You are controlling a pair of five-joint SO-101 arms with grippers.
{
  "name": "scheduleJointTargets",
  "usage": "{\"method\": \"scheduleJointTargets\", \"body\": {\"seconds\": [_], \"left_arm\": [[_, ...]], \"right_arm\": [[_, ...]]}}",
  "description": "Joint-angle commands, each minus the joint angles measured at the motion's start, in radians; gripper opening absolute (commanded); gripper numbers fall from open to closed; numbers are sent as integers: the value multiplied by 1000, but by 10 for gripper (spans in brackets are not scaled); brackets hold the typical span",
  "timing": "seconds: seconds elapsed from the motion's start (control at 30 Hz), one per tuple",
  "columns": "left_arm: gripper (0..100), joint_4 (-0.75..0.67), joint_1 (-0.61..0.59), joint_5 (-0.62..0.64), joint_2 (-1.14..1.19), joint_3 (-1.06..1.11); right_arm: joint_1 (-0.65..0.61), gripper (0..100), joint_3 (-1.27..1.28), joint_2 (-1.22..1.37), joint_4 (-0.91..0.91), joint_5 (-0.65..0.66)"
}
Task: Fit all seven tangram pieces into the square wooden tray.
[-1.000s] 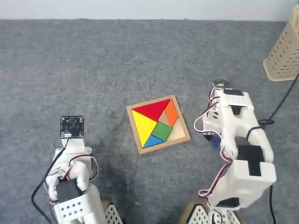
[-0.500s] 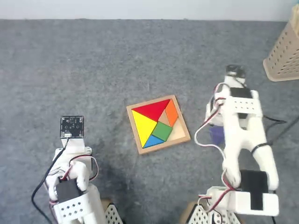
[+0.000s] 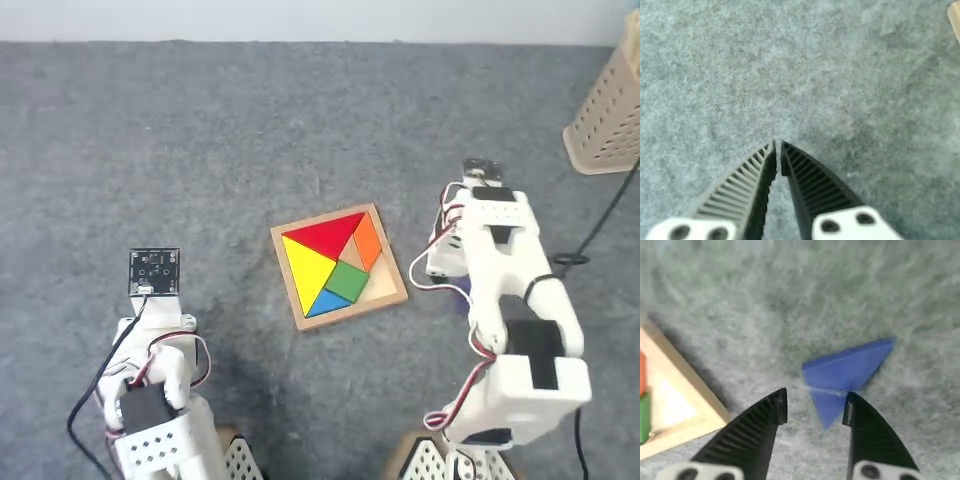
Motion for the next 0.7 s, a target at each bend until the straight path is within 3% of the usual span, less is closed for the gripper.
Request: {"method": "scheduleJointTargets", "body": {"seconds": [0.0,0.53,0.67], "left_arm": [[13,8,-3,-5,-14,-7],[13,8,-3,-5,-14,-7],[13,8,-3,-5,-14,-7]], "right_arm": [[56,191,0,65,-19,-12],[79,188,-69,-31,10,-5],[56,188,-120,-101,41,-130]]}}
